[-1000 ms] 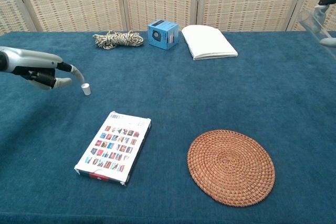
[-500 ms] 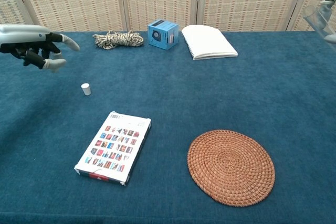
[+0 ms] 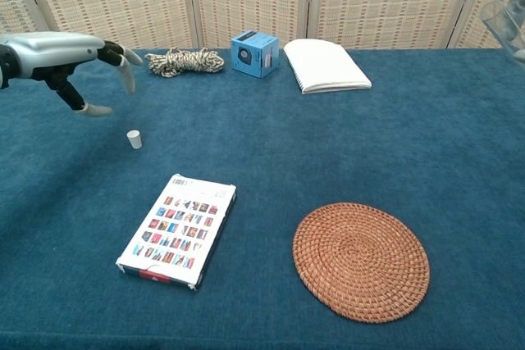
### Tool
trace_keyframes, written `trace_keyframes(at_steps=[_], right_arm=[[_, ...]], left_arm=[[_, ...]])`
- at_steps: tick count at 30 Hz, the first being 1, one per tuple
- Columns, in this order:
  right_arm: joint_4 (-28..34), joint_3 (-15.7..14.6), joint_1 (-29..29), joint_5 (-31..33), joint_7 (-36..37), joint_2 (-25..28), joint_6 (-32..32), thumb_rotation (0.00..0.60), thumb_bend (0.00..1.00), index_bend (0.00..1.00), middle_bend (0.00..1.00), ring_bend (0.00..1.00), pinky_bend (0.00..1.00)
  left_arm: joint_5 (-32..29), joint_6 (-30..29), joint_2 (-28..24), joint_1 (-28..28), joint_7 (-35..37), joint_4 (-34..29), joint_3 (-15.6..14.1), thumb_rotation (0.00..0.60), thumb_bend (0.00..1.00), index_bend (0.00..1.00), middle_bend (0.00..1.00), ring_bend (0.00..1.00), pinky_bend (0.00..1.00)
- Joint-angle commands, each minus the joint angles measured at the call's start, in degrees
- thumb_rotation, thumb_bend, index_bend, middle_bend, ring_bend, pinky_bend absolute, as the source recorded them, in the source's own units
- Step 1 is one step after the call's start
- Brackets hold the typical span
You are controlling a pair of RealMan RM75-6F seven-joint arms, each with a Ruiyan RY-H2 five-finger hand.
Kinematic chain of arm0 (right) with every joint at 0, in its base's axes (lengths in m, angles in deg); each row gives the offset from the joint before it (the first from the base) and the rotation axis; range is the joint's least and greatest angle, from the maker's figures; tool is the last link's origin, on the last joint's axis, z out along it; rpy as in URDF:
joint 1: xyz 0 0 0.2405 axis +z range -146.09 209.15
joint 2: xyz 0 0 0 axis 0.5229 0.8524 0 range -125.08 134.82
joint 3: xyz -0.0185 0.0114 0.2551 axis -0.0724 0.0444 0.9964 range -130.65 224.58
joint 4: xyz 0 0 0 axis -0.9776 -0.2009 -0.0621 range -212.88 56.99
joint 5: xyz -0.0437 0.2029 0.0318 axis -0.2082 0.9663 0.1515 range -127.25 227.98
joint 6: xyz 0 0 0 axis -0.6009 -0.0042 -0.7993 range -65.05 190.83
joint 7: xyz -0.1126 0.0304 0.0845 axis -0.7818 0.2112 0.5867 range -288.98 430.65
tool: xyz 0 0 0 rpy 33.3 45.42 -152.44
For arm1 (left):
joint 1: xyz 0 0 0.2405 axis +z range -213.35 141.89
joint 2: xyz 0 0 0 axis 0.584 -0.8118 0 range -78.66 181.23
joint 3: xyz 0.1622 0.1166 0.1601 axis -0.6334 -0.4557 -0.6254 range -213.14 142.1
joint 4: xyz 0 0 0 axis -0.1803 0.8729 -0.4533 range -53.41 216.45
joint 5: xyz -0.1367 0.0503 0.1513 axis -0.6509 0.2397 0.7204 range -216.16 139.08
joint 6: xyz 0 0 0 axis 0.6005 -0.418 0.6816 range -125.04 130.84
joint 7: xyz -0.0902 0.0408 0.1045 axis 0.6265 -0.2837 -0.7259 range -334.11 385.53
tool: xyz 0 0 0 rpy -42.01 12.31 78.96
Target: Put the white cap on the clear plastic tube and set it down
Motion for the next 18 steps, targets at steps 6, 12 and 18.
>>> trace_keyframes(at_steps=[6,12,18], right_arm=[[-0.31,-0.03,-0.17,-0.04,0.47,-0.15,0.14,0.6,0.76,0.86,1.0,1.0,1.0],[-0.65,-0.07,-0.21,-0.08,0.63,-0.31,0.36,0.6,0.76,0.86,1.0,1.0,1.0],[-0.93,-0.09,-0.23,-0.11,0.92,-0.5,0.56,0.6,0.76,0.86,1.0,1.0,1.0]], left_arm=[[-1.09,0.78,3.67,-1.48,-5.15,3.76,0.3,0.6,0.29,0.4,0.03,0.0,0.0],[-1.51,1.37,4.95,-1.65,-7.83,4.74,-0.31,0.6,0.27,0.42,0.03,0.0,0.0],[-1.65,1.6,5.6,-1.59,-8.92,4.85,-0.67,0.6,0.24,0.45,0.03,0.0,0.0]])
